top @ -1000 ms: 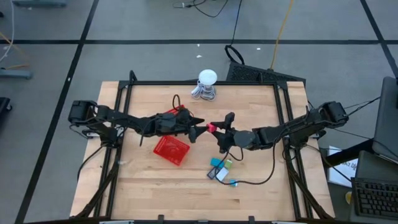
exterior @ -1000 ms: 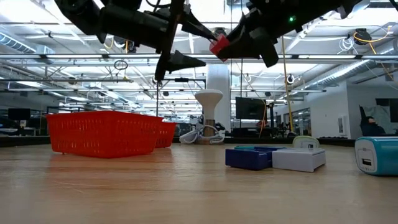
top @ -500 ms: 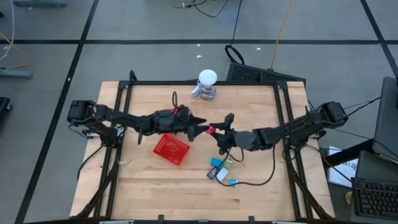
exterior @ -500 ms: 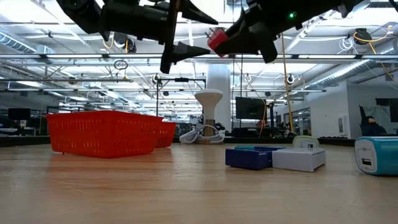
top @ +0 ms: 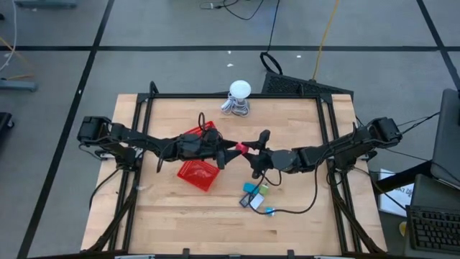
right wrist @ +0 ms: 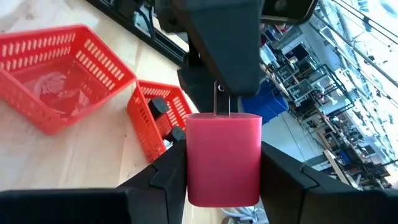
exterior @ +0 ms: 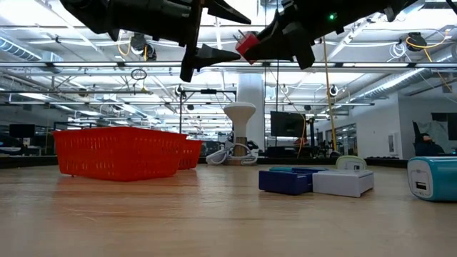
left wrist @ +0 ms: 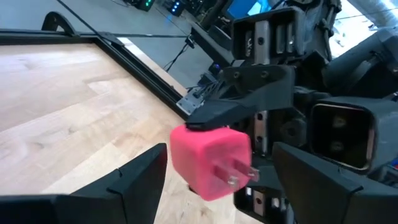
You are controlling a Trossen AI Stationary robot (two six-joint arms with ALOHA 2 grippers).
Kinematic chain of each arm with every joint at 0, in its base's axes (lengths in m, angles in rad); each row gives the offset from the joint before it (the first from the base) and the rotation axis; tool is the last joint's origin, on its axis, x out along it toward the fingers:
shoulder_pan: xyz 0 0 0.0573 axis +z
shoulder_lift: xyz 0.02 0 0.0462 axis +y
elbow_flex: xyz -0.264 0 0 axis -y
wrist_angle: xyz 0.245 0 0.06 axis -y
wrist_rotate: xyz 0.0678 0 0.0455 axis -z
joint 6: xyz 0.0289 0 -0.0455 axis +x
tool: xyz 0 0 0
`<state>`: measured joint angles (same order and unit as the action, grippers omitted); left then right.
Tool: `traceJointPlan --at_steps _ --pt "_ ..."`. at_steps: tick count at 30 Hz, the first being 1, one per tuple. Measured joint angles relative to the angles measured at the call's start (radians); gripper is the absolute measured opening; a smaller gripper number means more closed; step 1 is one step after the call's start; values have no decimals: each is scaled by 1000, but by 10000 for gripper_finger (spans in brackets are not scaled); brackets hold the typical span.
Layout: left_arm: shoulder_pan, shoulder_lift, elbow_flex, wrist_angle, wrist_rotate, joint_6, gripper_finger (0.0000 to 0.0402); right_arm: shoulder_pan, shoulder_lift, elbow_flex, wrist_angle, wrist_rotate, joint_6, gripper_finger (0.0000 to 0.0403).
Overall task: Pick & Place Office items
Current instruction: Put the pink charger adapter into the top red basket
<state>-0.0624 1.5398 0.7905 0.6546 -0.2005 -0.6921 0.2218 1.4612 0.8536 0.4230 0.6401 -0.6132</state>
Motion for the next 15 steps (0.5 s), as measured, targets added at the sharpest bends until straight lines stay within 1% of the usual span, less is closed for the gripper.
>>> traceJointPlan --at_steps 5,7,12,15 --pt "-9 0 -1 -2 -14 11 294 -9 0 0 0 -15 7 145" --pt "-12 0 10 -29 -22 19 292 -16 0 0 2 -16 7 145" --pt "-14 1 88 -225 -75 27 292 -28 0 0 8 -17 18 145" --pt "-12 1 124 -279 -108 47 292 -29 0 0 5 -17 18 145"
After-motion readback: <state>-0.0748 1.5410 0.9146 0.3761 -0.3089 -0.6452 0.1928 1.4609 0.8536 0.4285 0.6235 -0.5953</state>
